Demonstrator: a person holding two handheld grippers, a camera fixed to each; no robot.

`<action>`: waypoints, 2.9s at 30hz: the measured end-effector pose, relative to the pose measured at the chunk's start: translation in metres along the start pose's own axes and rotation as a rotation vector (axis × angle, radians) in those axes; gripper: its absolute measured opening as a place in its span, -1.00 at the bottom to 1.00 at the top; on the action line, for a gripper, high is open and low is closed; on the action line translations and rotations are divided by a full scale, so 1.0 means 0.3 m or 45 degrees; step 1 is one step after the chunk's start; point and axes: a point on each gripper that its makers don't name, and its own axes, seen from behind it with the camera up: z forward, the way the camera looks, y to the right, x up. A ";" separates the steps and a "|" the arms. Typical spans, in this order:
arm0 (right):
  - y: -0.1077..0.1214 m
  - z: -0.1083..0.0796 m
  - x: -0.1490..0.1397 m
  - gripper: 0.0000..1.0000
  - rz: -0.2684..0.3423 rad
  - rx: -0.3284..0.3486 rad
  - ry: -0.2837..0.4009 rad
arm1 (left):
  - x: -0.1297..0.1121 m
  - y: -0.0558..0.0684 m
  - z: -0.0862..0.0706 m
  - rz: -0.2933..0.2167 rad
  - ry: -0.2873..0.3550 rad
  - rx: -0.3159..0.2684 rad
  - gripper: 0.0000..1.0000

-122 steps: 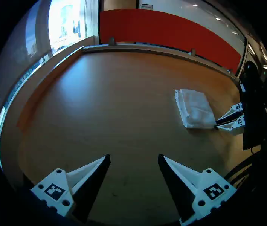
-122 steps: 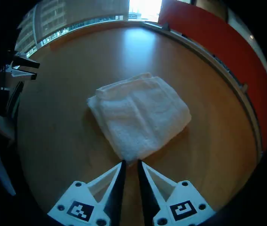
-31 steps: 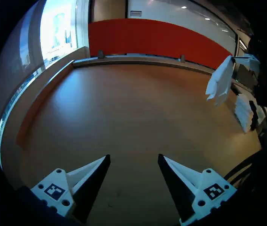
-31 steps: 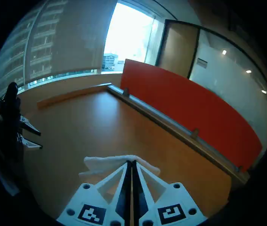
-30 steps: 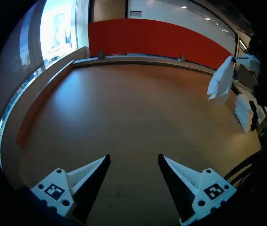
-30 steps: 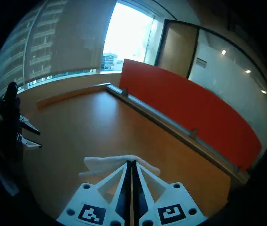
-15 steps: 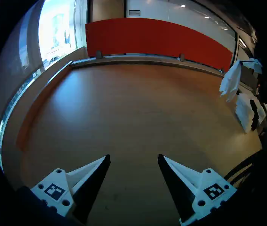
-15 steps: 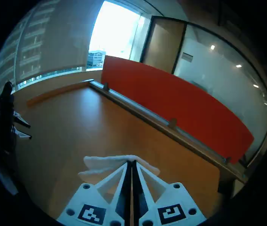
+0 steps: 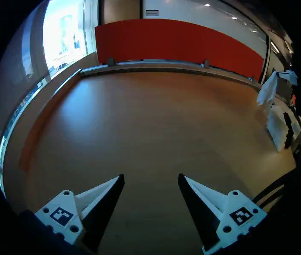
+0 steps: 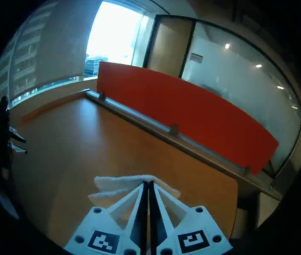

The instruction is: Fold towel

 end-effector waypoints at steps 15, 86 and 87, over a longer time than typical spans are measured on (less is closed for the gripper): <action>0.254 -0.072 -0.074 -0.96 0.036 -0.112 -0.031 | 0.024 0.037 0.008 0.025 -0.007 0.010 0.88; 0.375 -0.407 -0.846 -0.97 0.371 -0.401 -0.338 | 0.032 0.166 -0.018 0.153 -0.008 -0.032 0.88; 0.370 -0.406 -0.859 -0.97 0.377 -0.400 -0.346 | 0.032 0.167 -0.018 0.155 -0.008 -0.032 0.88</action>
